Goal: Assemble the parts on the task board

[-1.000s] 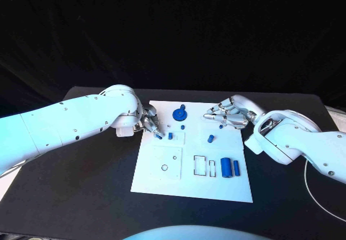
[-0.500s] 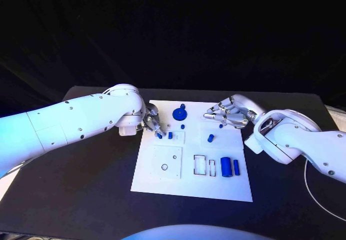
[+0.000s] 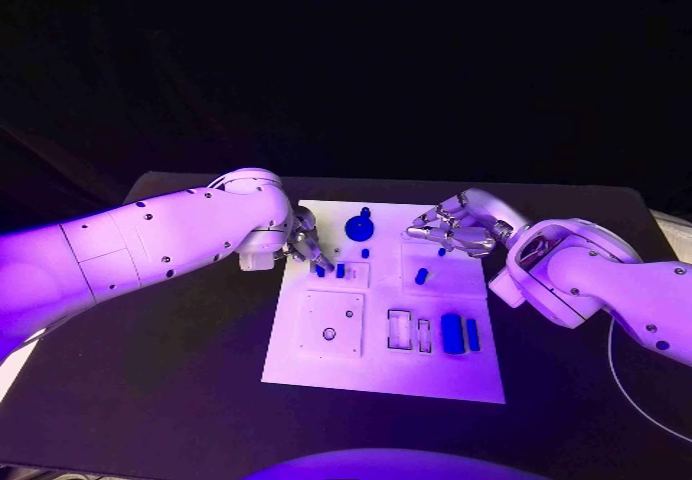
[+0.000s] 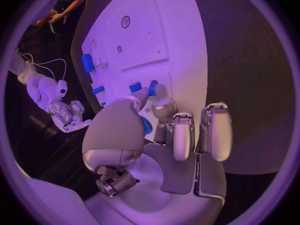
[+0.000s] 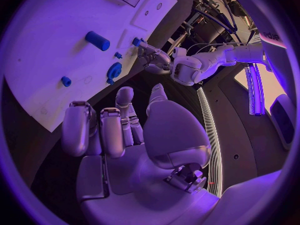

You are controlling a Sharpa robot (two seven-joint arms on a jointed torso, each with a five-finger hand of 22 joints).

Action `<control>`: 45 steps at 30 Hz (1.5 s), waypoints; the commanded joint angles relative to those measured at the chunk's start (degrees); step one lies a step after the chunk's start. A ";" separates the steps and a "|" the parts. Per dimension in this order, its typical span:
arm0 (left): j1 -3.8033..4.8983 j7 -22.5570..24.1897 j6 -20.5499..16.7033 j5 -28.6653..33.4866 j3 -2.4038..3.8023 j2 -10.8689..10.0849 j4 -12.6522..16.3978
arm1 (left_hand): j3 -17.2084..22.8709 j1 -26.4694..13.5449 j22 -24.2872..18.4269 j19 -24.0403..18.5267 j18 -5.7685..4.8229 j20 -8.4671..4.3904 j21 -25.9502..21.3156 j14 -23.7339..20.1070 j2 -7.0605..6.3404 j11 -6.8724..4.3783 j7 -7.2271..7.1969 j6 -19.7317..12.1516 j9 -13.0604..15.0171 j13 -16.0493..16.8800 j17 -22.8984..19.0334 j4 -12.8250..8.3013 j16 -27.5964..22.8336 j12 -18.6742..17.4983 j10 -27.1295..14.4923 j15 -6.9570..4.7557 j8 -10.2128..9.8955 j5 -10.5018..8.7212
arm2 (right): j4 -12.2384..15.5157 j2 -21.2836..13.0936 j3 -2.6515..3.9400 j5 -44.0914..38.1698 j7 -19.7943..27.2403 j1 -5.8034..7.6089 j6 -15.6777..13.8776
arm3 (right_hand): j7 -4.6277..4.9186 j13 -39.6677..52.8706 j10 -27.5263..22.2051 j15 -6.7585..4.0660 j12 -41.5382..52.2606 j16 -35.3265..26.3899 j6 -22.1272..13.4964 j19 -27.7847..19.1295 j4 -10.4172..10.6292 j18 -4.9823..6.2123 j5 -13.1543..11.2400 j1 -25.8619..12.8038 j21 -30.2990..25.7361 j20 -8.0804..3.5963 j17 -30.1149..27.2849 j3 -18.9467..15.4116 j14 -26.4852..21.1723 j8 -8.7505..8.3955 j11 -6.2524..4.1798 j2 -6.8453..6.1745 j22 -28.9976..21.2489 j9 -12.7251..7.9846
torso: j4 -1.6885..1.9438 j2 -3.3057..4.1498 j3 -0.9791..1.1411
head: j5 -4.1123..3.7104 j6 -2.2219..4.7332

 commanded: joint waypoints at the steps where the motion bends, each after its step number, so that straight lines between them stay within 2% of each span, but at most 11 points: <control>1: -0.66 -2.41 1.75 -0.62 -0.45 0.25 -0.17 | -0.93 -0.98 9.62 3.23 -0.21 -0.40 0.41 5.92 -0.07 0.00 0.36 0.11 -0.17 -0.19 15.06 0.15 0.17 0.08 0.49 -0.29 -0.47 0.09 | 0.06 0.14 0.00 -0.13 0.14 -0.03 0.86 | -0.04 0.01 -0.35 -0.19 0.32 -0.27 0.45 -0.39 0.03 0.72 0.31 0.24 -0.32 -0.01 1.99 -0.25 2.97 0.01 0.15 0.25 -0.05 0.08 | 0.10 -0.03 0.00 | -0.10 -0.07; 9: -0.76 -2.89 1.83 -1.29 -0.45 0.19 -0.32 | -3.94 -3.00 9.91 3.37 -0.29 -0.42 0.62 5.92 -0.93 -0.03 0.33 0.62 -0.18 -0.18 15.06 1.25 0.17 0.09 0.66 -0.30 -0.61 0.09 | 0.05 0.26 0.00 -0.14 0.23 -0.03 0.81 | -0.04 0.01 -0.35 -0.19 0.32 -0.27 0.45 -0.39 0.03 0.72 0.31 0.24 -0.32 -0.01 1.99 -0.25 2.97 0.01 0.15 0.25 -0.05 0.08 | -0.07 0.00 0.01 | 0.05 -0.07; 16: -0.88 -2.89 1.63 -1.64 -0.35 -0.09 -0.18 | -6.55 -3.95 10.07 3.45 -0.33 -0.44 0.72 5.92 -1.31 -0.06 0.29 0.93 -0.15 -0.19 15.06 1.97 0.17 0.10 0.81 -0.33 -0.73 0.09 | 0.10 0.30 0.00 -0.15 0.41 -0.02 0.71 | -0.04 -0.16 -0.49 -0.20 0.15 -0.32 0.42 -0.53 0.01 0.78 0.37 0.43 -0.49 -0.02 1.94 -0.31 2.94 -0.01 0.16 0.29 -0.34 0.06 | 0.01 0.00 -0.04 | -0.03 -0.12; 21: -0.96 -2.38 0.15 -1.86 -0.15 -0.68 0.26 | -8.84 -5.22 10.16 3.50 -0.35 -0.46 0.77 5.92 -1.13 -0.11 0.23 1.11 -0.18 -0.02 15.06 3.34 0.17 0.23 0.96 -0.35 -0.92 0.10 | 0.11 0.30 0.00 -0.14 0.70 -0.02 0.86 | -0.03 -0.20 -0.55 -0.19 0.12 -0.45 0.38 -0.62 0.01 0.81 0.55 0.57 -0.60 -0.02 1.78 -0.33 2.89 -0.03 0.16 0.41 -0.52 0.05 | 0.04 0.01 -0.06 | -0.20 -0.13; 25: -0.99 -1.91 -1.45 -0.44 -0.04 -1.31 0.65 | -10.13 -5.70 10.18 3.51 -0.35 -0.49 0.76 5.92 -0.56 -0.19 0.15 1.29 -0.25 0.01 15.06 4.23 0.17 0.25 1.06 -0.41 -1.02 0.10 | 0.08 0.29 0.00 -0.06 0.84 -0.02 1.41 | -0.02 -0.23 -0.59 -0.19 0.11 -0.51 0.36 -0.66 0.05 0.82 0.68 0.56 -0.64 -0.02 1.71 -0.43 2.87 -0.05 0.17 0.38 -0.58 0.04 | -0.01 -0.03 -0.03 | -0.17 -0.08; 30: -1.00 -1.17 -3.92 0.48 0.11 -2.07 1.17 | -12.36 -6.27 10.24 3.54 -0.36 -0.55 0.78 5.92 -0.92 -0.23 0.09 1.41 -0.37 -0.05 15.06 5.12 0.17 0.18 1.11 -0.48 -1.14 0.10 | 0.10 0.22 0.00 0.21 0.90 -0.03 1.67 | -0.01 -0.26 -0.61 -0.19 0.09 -0.53 0.35 -0.67 0.07 0.83 0.74 0.55 -0.66 -0.02 1.69 -0.47 2.86 -0.05 0.18 0.37 -0.61 0.04 | 0.08 -0.01 -0.06 | -0.37 -0.08; 34: -1.00 0.21 -7.23 2.54 0.31 -2.66 1.40 | -13.82 -6.34 10.06 3.45 -0.30 -0.61 0.60 5.92 -0.74 -0.27 0.04 1.48 -0.44 -0.16 15.06 5.72 0.17 0.09 1.12 -0.54 -1.21 0.10 | 0.09 0.23 0.00 0.55 0.95 -0.03 1.92 | -0.01 -0.33 -0.67 -0.19 0.00 -0.58 0.34 -0.73 0.08 0.85 0.79 0.55 -0.72 -0.02 1.63 -0.50 2.84 -0.06 0.18 0.37 -0.72 0.03 | -0.02 -0.02 -0.04 | -0.40 -0.01; 45: -0.98 5.36 -14.38 11.91 0.40 -3.95 1.05 | -17.46 -5.40 6.30 1.36 0.77 -0.40 -3.02 5.92 0.50 0.29 0.74 -0.32 -0.78 -4.56 15.06 6.38 0.17 -4.01 -1.68 -0.28 -2.11 0.11 | 0.03 0.09 0.00 0.70 0.88 -0.03 2.24 | 0.00 -0.39 -0.75 -0.18 -0.05 -0.65 0.32 -0.78 0.07 0.87 0.98 0.62 -0.79 -0.02 1.54 -0.59 2.81 -0.07 0.19 0.36 -0.82 0.03 | 0.04 -0.02 0.01 | -0.51 0.09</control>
